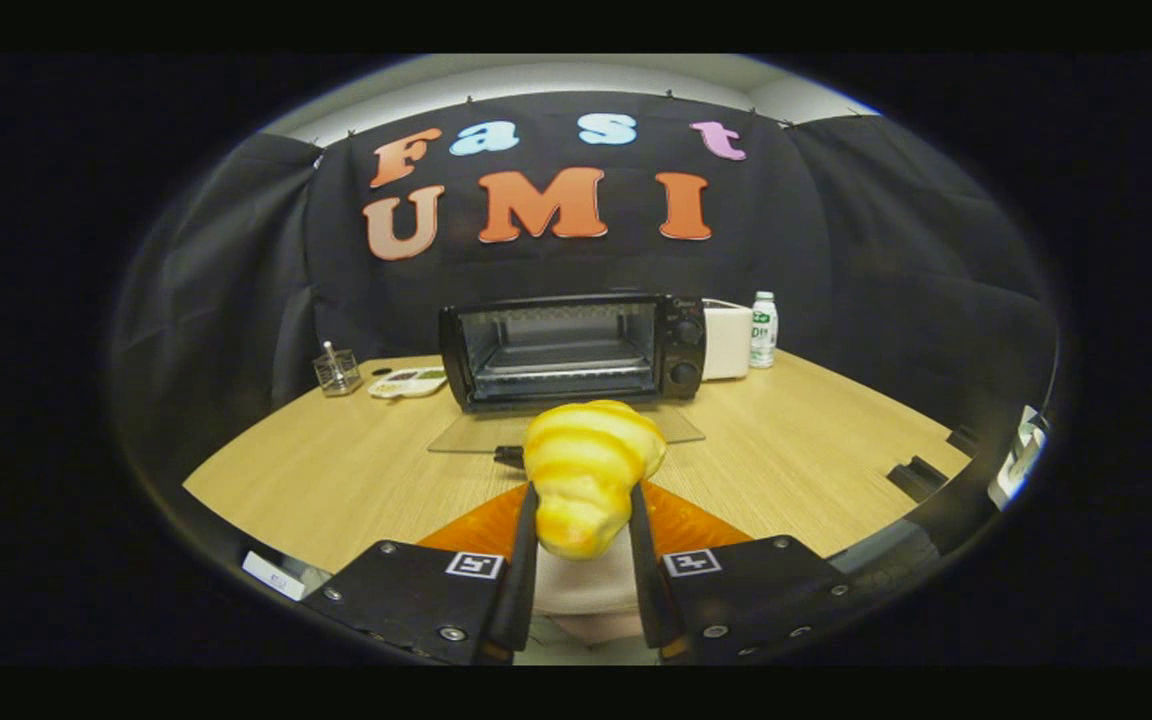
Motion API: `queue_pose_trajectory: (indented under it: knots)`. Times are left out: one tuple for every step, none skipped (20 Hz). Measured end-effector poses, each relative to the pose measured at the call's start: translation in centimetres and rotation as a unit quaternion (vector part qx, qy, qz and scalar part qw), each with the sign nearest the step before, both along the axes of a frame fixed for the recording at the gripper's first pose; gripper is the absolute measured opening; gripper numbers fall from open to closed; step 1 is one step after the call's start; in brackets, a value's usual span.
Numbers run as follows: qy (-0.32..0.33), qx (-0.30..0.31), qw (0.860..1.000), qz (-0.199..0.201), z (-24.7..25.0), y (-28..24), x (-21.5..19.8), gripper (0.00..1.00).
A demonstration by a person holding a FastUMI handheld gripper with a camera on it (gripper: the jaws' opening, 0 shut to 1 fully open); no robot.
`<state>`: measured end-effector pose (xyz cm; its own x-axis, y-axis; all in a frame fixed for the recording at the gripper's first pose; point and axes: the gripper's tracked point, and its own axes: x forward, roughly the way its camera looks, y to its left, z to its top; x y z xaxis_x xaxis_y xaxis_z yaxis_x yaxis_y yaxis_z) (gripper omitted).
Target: Open the toaster oven, put the food inside, and close the toaster oven door.
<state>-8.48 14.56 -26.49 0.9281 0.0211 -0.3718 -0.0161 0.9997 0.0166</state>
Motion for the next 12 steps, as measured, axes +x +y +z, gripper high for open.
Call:
queue_pose_trajectory:
  knots:
    - [-0.007, 0.003, 1.0, 0.0, 0.7, 0.0, 0.8, 0.44]
    - [-0.015, 0.012, 1.0, 0.001, 1.6, 0.2, 1.7, 0.43]
    - [-0.019, 0.025, 1.0, 0.002, 2.3, 0.4, 2.6, 0.44]
    - [-0.022, 0.043, 0.999, 0.004, 3.0, 0.8, 3.6, 0.43]
    - [-0.023, 0.056, 0.998, 0.005, 3.2, 1.1, 4.6, 0.43]
    - [-0.025, 0.067, 0.997, 0.004, 3.4, 1.2, 5.6, 0.43]
    - [-0.026, 0.085, 0.996, 0.002, 3.7, 1.6, 6.6, 0.43]
    - [-0.026, 0.106, 0.994, 0.001, 3.8, 2.0, 7.6, 0.43]
    - [-0.023, 0.128, 0.992, 0.001, 3.9, 2.6, 8.6, 0.43]
    - [-0.021, 0.15, 0.988, 0.002, 3.9, 3.1, 9.5, 0.44]
    - [-0.017, 0.171, 0.985, 0.005, 3.9, 3.7, 10.4, 0.43]
    - [-0.016, 0.193, 0.981, 0.008, 3.9, 4.4, 11.4, 0.43]
